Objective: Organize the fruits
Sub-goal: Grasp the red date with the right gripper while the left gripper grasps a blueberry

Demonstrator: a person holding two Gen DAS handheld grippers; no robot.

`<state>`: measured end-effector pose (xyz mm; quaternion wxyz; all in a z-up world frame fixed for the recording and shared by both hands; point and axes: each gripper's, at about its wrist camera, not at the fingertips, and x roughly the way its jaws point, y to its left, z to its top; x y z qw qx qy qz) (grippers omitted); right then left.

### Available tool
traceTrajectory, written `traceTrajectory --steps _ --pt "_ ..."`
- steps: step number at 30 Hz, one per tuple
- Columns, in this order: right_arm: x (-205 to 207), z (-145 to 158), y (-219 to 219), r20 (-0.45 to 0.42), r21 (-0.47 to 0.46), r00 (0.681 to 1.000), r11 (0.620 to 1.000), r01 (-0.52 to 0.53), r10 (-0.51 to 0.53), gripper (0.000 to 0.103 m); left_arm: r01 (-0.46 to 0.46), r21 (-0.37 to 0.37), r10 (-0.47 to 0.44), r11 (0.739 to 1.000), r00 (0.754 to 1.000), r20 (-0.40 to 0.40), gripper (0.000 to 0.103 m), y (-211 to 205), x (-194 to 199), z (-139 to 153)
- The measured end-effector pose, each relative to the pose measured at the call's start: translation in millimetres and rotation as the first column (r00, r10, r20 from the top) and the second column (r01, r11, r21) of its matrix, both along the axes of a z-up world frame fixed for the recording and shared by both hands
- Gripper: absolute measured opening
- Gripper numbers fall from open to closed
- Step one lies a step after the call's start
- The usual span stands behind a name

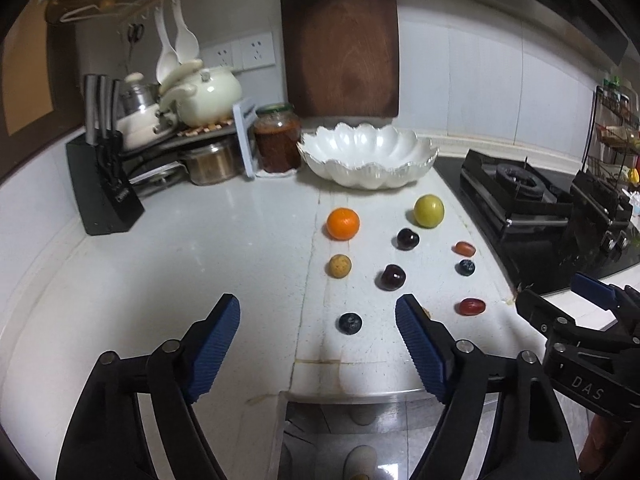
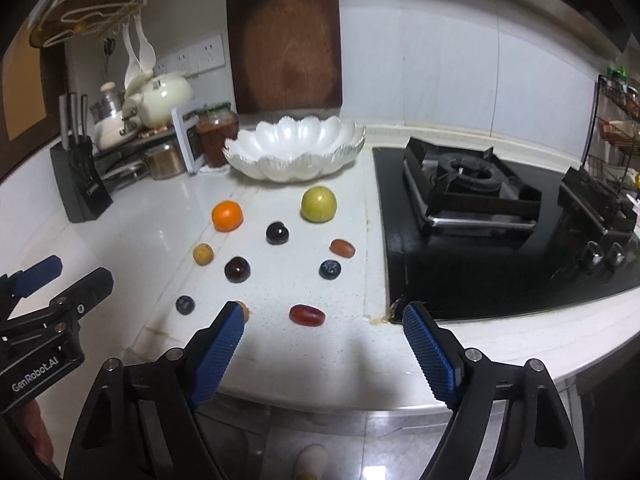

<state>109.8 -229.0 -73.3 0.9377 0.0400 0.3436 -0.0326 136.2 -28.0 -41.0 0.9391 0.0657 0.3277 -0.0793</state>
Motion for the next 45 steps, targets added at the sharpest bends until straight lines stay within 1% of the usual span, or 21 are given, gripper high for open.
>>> traceTrajectory --steps 5,8,10,14,17,22,25,27,28,34,36,38,40,41,45 --pt "19.8 -18.6 2.7 -0.051 0.008 0.999 1.000 0.000 0.001 0.073 0.009 -0.004 -0.009 1.000 0.999 -0.049 0.076 -2.8 20.2 -19.7" --pt "28.1 -26.8 4.0 -0.068 0.003 0.998 1.000 0.003 -0.002 0.072 0.015 0.000 -0.015 1.000 0.997 -0.074 0.071 -5.2 28.6 -30.6" --pt "32.8 -31.6 4.8 -0.078 0.002 0.997 1.000 0.004 -0.003 0.070 0.024 -0.007 -0.024 1.000 0.995 -0.095 0.071 -8.0 34.1 -38.8" --pt "41.3 -41.8 3.5 -0.107 0.022 0.994 1.000 0.008 -0.005 0.066 0.044 -0.008 -0.044 0.999 0.990 -0.135 0.063 -14.7 43.7 -53.0" --pt "47.3 -49.3 2.2 -0.124 0.032 0.992 0.999 0.018 -0.014 0.065 0.053 -0.012 -0.055 0.998 0.985 -0.161 0.061 -18.4 49.6 -62.5" --pt "54.6 -57.3 2.1 -0.143 0.041 0.989 0.999 0.026 -0.020 0.061 0.057 -0.025 -0.060 0.998 0.978 -0.199 0.056 -20.7 56.9 -73.5" --pt "58.2 -58.6 3.5 -0.141 0.040 0.990 0.999 0.025 -0.019 0.058 0.052 -0.043 -0.060 0.998 0.974 -0.217 0.055 -20.9 60.4 -77.6" --pt "60.2 -59.3 5.1 -0.143 0.033 0.990 0.999 0.020 -0.015 0.058 0.057 -0.046 -0.066 0.997 0.971 -0.229 0.049 -22.3 62.7 -80.9" --pt "60.8 -60.2 5.5 -0.146 0.031 0.989 0.999 0.021 -0.016 0.056 0.060 -0.048 -0.070 0.997 0.969 -0.235 0.048 -23.1 63.7 -82.6" --pt "64.1 -63.8 7.1 -0.157 0.036 0.988 0.999 0.008 -0.003 0.048 0.067 -0.053 -0.078 0.996 0.967 -0.244 0.041 -26.1 66.5 -86.7" --pt "64.8 -65.8 8.7 -0.163 0.030 0.987 1.000 0.003 0.002 0.046 0.064 -0.054 -0.076 0.996 0.966 -0.246 0.037 -25.4 67.4 -87.6" --pt "65.5 -67.3 9.5 -0.166 0.033 0.986 0.999 -0.004 0.010 0.040 0.065 -0.059 -0.078 0.996 0.965 -0.250 0.034 -25.1 68.5 -88.4" --pt "66.2 -68.5 9.8 -0.170 0.028 0.985 1.000 -0.009 0.013 0.036 0.073 -0.053 -0.083 0.996 0.965 -0.247 0.030 -26.6 68.6 -89.1" --pt "66.5 -69.1 9.9 -0.172 0.028 0.985 1.000 -0.011 0.016 0.034 0.079 -0.046 -0.088 0.996 0.966 -0.242 0.024 -27.8 68.1 -88.9" --pt "67.3 -69.7 8.9 -0.170 0.022 0.985 1.000 -0.012 0.016 0.032 0.083 -0.050 -0.093 0.995 0.966 -0.241 0.023 -27.6 68.6 -89.1"
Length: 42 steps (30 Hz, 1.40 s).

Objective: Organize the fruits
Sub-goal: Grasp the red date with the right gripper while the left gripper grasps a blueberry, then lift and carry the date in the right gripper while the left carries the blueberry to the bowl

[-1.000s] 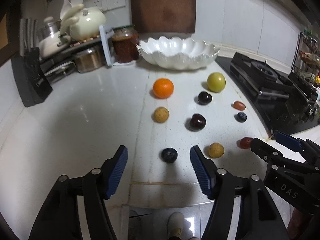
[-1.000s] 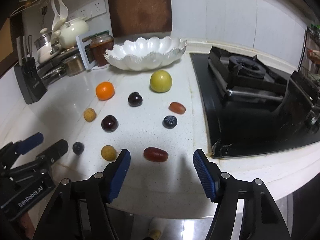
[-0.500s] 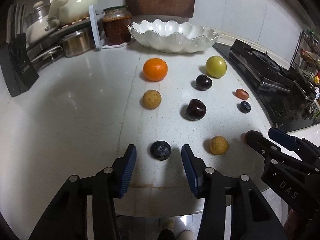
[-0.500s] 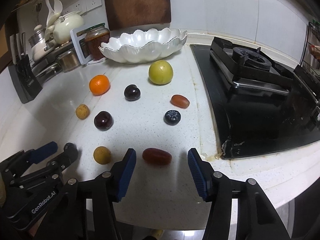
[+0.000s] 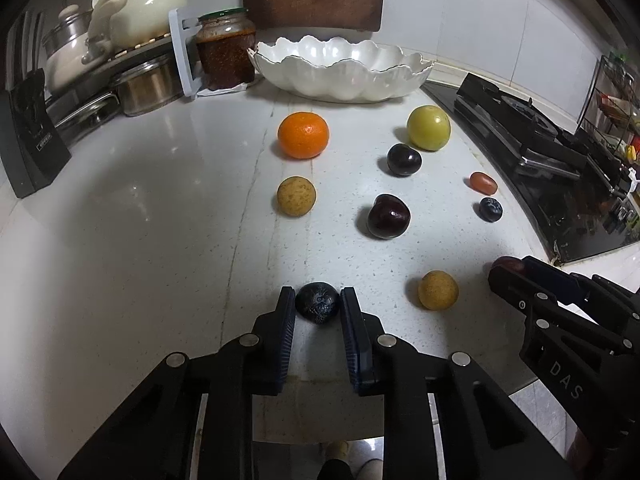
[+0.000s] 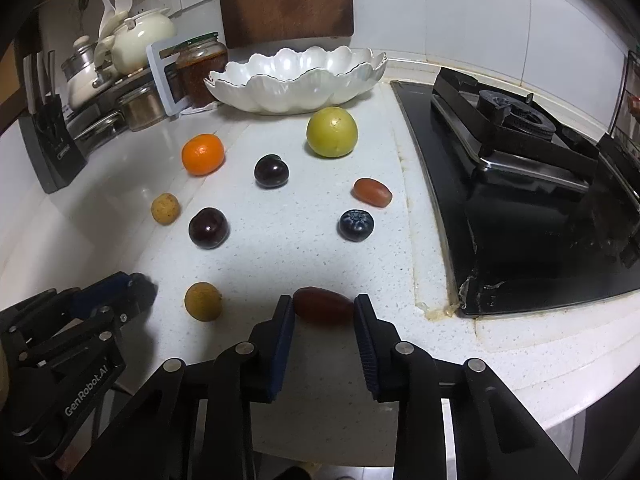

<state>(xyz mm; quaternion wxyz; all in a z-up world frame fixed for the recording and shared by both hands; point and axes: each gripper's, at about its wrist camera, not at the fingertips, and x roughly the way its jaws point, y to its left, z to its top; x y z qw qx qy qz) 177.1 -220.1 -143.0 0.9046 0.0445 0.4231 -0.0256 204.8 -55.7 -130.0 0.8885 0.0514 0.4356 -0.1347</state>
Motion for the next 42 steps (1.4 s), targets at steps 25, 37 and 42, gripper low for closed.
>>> traceTrajectory --steps 25,37,42 --pt "14.2 55.6 -0.4 0.173 -0.012 0.983 0.998 -0.059 0.060 0.031 -0.009 -0.055 0.017 0.998 0.989 0.144 0.023 -2.4 16.9 60.6" --pt "41.8 104.6 -5.0 0.324 -0.031 0.943 0.997 -0.063 0.070 0.031 -0.003 -0.090 0.028 0.996 0.961 0.275 0.023 -8.0 46.2 111.3" --pt "59.1 123.2 -8.5 0.363 -0.036 0.930 0.998 -0.051 0.061 0.031 0.003 -0.093 0.027 0.996 0.948 0.318 0.023 -8.7 62.1 128.0"
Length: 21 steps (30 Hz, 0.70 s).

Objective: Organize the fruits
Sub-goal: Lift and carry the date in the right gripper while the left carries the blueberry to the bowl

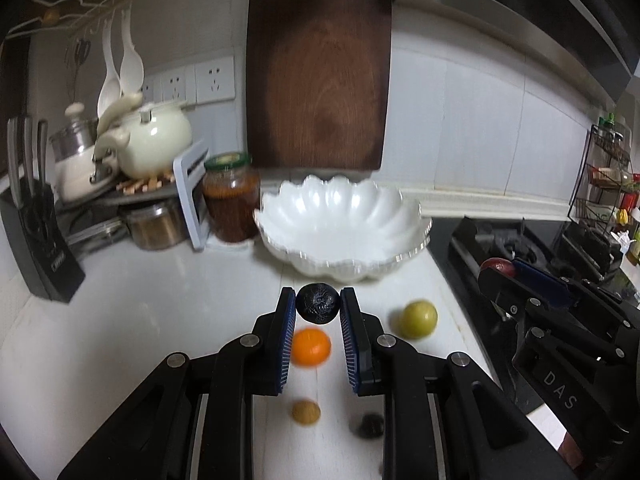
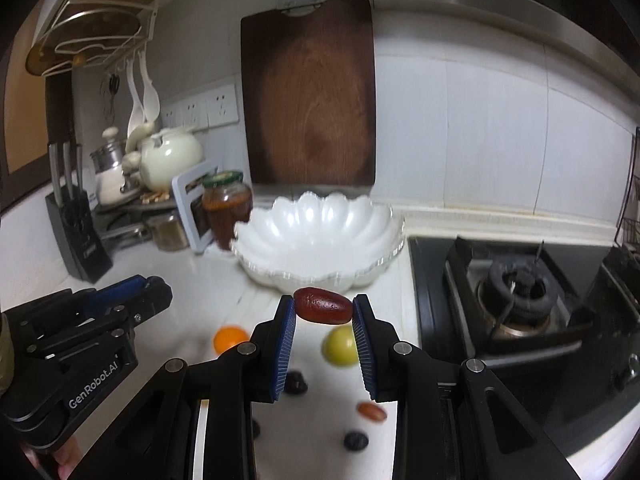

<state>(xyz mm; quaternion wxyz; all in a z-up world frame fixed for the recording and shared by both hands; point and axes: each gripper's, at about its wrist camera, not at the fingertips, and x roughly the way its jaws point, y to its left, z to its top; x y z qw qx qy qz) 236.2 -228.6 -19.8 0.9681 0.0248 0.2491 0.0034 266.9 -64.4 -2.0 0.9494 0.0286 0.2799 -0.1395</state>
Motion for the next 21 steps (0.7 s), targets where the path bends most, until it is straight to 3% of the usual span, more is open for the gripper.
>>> traceTrajectory --steps 11,21 --pt "42.6 30.7 -0.1 0.083 -0.034 0.995 0.998 0.051 -0.048 0.031 0.035 -0.011 -0.034 0.999 0.994 0.100 0.023 -0.3 43.3 32.9" --pt "105.6 45.9 -8.1 0.078 -0.051 0.996 0.997 0.056 -0.052 0.031 0.051 -0.002 -0.051 0.999 0.990 0.132 0.023 -17.5 98.6 52.0"
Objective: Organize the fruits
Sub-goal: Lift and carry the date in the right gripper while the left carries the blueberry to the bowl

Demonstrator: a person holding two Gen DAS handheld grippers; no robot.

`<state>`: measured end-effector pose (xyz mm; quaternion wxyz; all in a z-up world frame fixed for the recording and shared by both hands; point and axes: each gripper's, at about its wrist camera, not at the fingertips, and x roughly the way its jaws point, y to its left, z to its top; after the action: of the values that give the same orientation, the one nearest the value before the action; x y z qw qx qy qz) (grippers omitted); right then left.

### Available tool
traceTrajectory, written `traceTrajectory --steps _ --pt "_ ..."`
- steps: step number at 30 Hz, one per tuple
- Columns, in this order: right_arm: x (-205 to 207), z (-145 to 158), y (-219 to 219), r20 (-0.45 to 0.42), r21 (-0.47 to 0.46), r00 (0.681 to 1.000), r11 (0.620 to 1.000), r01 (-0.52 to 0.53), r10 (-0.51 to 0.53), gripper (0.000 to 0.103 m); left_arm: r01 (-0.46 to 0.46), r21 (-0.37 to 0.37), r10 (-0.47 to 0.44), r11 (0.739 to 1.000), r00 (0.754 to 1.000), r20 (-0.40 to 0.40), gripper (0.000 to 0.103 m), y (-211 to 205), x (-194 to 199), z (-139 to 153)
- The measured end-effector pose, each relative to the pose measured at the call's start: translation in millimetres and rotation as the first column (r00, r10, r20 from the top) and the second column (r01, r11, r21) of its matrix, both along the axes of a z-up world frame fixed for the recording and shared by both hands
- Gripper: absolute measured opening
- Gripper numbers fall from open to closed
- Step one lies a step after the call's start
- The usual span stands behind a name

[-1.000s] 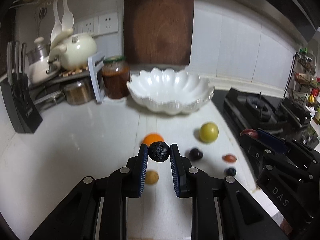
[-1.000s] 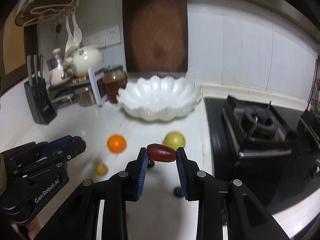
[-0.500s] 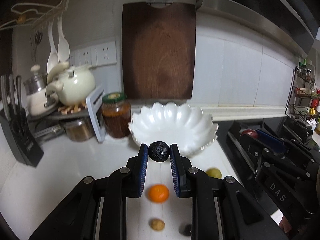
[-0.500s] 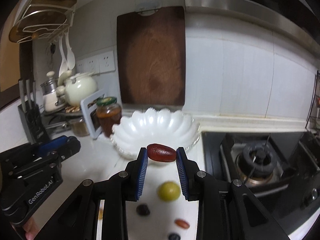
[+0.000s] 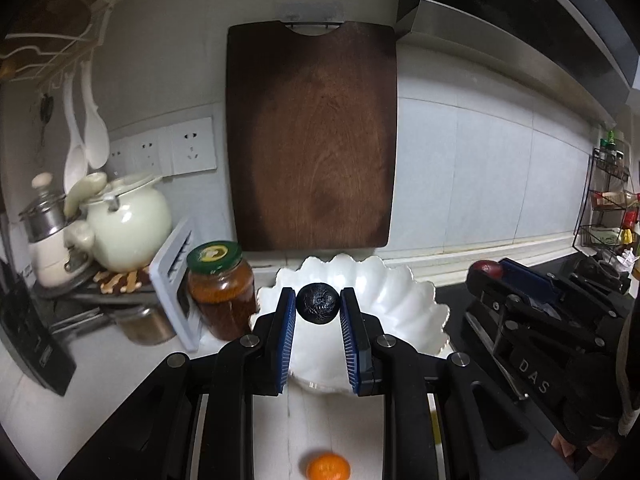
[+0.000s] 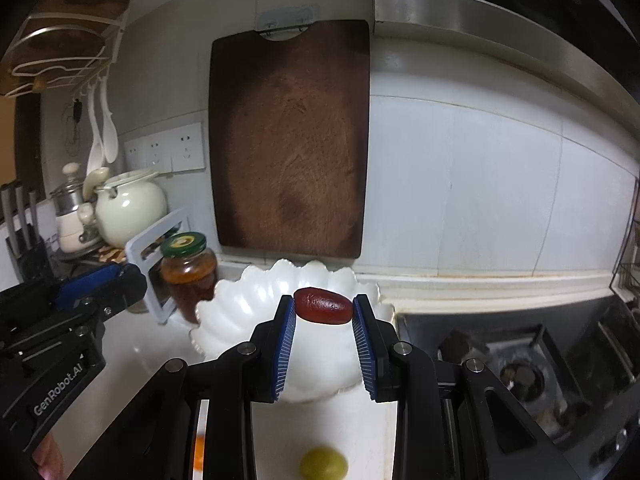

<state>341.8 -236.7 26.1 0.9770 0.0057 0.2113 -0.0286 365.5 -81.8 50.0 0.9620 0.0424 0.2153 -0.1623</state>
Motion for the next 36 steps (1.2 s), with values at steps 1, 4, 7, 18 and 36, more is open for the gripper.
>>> traceTrajectory --steps 1,4,7,18,36 --pt "7.4 1.2 -2.2 -0.003 0.000 1.000 1.000 -0.003 0.003 0.031 -0.005 0.006 0.006 1.000 1.000 -0.007 0.023 -4.0 6.7 0.2" --pt "28.8 4.4 -8.2 -0.012 -0.008 1.000 1.000 -0.020 0.020 0.031 -0.007 0.003 0.007 1.000 0.999 -0.034 0.023 -12.6 25.1 2.4" --pt "46.9 6.4 -13.1 -0.024 -0.009 0.999 0.999 -0.035 0.035 0.031 -0.022 0.020 0.024 1.000 0.998 -0.055 0.023 -21.6 42.6 2.7" --pt "117.7 -8.3 -19.8 -0.148 -0.037 0.984 0.994 -0.106 0.099 0.031 -0.014 0.054 0.025 0.998 0.978 -0.209 0.023 -53.7 111.3 -15.4" --pt "227.0 -76.6 -34.2 -0.513 0.025 0.847 0.989 -0.148 0.140 0.031 -0.005 0.112 0.060 0.994 0.866 -0.496 0.023 -76.1 213.2 -88.6"
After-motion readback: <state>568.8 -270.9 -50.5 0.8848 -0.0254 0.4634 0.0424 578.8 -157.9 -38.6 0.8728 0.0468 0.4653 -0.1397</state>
